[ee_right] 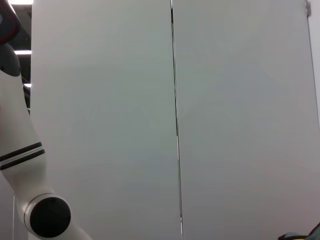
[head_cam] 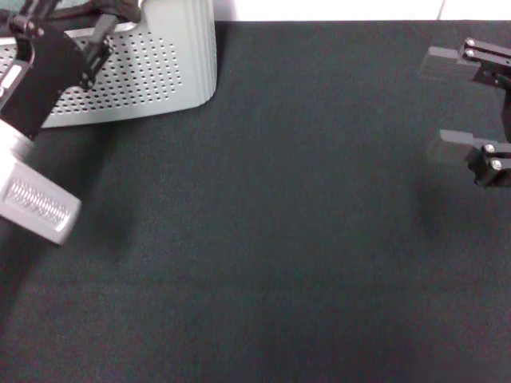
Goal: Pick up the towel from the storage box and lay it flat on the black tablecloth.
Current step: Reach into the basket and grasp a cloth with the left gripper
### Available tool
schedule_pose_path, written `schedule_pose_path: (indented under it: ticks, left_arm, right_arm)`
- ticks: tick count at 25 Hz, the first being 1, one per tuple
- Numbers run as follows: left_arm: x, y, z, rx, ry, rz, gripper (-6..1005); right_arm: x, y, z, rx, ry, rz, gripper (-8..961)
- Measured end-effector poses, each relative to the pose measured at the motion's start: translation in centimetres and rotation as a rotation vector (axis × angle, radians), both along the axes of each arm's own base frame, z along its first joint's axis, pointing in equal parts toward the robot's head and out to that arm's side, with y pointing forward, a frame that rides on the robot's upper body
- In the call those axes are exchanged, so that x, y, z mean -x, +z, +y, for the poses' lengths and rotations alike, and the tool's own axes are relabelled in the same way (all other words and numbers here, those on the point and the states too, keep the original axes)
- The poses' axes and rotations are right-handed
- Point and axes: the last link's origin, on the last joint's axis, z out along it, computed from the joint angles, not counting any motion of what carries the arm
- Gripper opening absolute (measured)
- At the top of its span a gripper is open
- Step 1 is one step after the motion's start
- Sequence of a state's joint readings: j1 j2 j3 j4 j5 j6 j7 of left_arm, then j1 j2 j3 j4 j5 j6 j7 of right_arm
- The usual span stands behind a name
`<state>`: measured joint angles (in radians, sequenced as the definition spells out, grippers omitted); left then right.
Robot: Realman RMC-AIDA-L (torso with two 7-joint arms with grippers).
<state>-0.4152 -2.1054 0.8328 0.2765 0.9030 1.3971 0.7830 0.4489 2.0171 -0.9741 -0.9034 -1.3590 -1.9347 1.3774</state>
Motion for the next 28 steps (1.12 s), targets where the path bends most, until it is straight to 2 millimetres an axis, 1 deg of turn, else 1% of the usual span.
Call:
schedule_pose_path:
  ticks: [5, 8, 11, 17, 22, 28]
  left_arm:
    - [0.4, -1.6, -0.7, 0.053, 0.034, -0.035, 731]
    - [0.2, -2.4, -0.5, 0.085, 0.048, -0.066, 731]
    - [0.0, -2.8, -0.3, 0.115, 0.060, -0.105, 730]
    - [-0.2, -3.1, 0.4, 0.145, 0.084, -0.150, 706]
    - [-0.5, -2.8, 0.8, 0.150, 0.086, -0.197, 677]
    - [-0.6, -2.9, 1.2, 0.163, 0.097, -0.218, 632]
  right_arm:
    - [0.1, 0.0, 0.1, -0.001, 0.003, 0.000, 771]
    - [0.1, 0.0, 0.1, -0.001, 0.004, 0.000, 771]
    - [0.1, 0.0, 0.1, 0.000, 0.002, 0.000, 770]
    - [-0.1, 0.0, -0.1, 0.000, -0.002, 0.000, 770]
    - [-0.1, 0.0, -0.1, 0.001, -0.004, 0.001, 769]
    - [-0.1, 0.0, -0.1, 0.002, -0.003, 0.002, 769]
